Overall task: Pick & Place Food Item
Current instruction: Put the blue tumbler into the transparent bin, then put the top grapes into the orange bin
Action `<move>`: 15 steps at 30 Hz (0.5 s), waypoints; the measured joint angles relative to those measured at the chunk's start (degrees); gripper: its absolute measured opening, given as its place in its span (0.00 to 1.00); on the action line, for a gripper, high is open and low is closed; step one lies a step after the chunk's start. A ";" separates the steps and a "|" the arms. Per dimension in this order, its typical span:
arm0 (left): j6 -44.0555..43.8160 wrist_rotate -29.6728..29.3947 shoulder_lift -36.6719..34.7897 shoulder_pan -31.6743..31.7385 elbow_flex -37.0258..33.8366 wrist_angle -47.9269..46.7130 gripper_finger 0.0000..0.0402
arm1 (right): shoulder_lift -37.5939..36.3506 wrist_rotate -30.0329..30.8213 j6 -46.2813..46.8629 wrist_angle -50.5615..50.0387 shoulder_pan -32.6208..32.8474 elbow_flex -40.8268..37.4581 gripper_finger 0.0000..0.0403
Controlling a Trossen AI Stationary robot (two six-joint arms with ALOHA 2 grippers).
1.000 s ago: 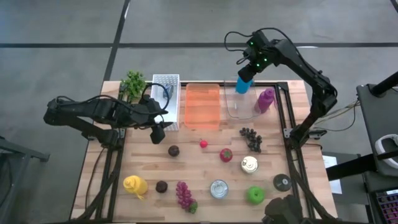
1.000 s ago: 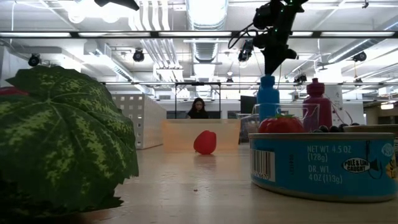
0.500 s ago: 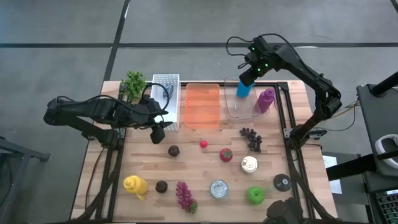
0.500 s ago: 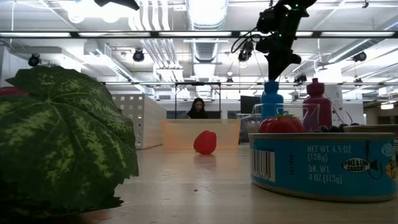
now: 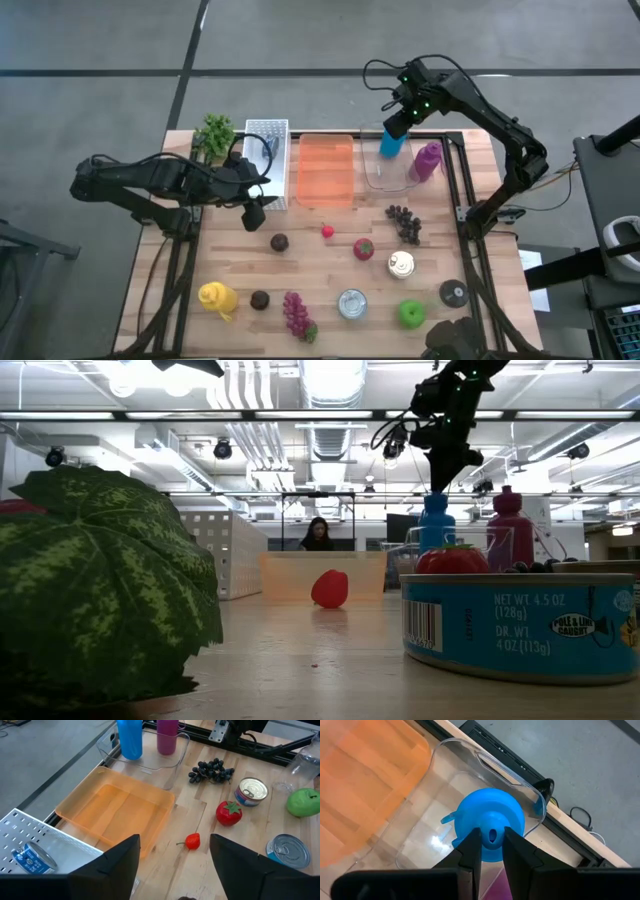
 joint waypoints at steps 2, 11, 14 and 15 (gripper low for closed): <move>-0.01 0.00 0.00 -0.02 0.00 0.00 0.62 | 0.02 0.02 0.02 -0.08 0.00 0.00 0.17; -0.01 0.00 0.00 -0.02 0.00 0.00 0.62 | 0.02 0.08 0.42 -0.54 0.02 0.00 0.34; -0.01 0.00 0.00 -0.02 0.00 0.00 0.61 | 0.02 0.22 0.42 -0.70 0.02 0.00 0.39; -0.01 0.00 0.00 -0.02 0.00 0.00 0.60 | 0.02 0.23 0.43 -0.70 0.02 0.00 0.40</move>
